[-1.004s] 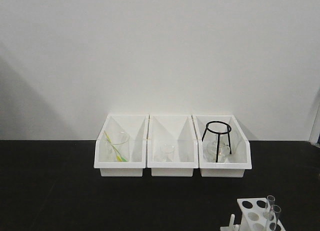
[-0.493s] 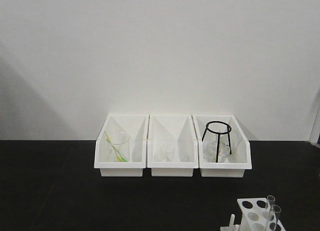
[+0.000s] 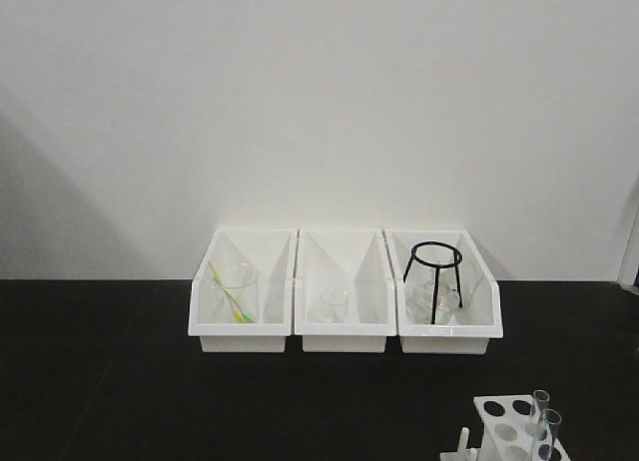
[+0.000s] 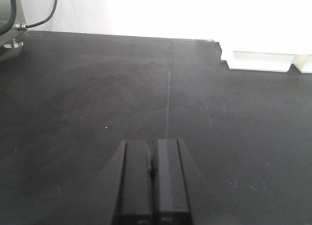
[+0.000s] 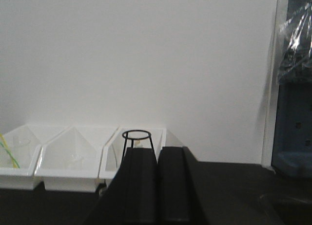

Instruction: Flip and reinsert test tube from rack

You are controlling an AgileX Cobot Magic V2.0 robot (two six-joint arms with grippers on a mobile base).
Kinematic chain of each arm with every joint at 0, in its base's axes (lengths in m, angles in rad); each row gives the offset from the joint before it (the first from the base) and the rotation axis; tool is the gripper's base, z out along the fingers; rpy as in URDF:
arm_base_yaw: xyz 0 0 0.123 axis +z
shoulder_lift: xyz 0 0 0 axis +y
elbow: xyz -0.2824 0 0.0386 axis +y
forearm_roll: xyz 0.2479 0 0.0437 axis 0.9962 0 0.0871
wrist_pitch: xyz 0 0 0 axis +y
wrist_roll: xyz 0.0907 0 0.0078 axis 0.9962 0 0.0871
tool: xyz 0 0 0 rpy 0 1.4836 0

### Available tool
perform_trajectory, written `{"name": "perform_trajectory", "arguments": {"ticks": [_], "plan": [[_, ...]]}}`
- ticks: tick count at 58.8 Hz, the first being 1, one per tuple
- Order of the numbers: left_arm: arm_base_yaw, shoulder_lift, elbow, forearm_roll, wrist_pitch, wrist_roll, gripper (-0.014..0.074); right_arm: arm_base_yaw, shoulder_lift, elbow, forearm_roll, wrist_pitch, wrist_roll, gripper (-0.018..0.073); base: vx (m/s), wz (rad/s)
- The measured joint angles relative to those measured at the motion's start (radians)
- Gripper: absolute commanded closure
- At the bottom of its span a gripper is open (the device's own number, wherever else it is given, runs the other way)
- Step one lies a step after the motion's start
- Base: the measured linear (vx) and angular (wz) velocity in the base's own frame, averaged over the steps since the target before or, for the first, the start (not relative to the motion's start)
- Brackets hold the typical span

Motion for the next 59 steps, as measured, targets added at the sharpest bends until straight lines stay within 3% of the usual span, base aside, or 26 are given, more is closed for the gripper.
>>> {"name": "perform_trajectory", "arguments": {"ticks": [6, 21, 39, 59], "plan": [[0.000, 0.000, 0.000, 0.000, 0.001, 0.000, 0.0603, -0.006, -0.106, 0.082, 0.028, 0.055, -0.039, 0.0574, 0.00, 0.00], [0.000, 0.000, 0.000, 0.000, 0.000, 0.000, 0.0603, -0.020, -0.121, 0.199, 0.047, 0.110, -0.044, 0.0573, 0.00, 0.00], [0.000, 0.000, 0.000, 0.000, 0.000, 0.000, 0.0603, -0.020, -0.121, 0.203, 0.047, 0.217, -0.044, 0.0571, 0.00, 0.00], [0.000, 0.000, 0.000, 0.000, 0.000, 0.000, 0.0603, -0.020, -0.121, 0.203, 0.047, 0.221, -0.044, 0.0571, 0.00, 0.00]]}}
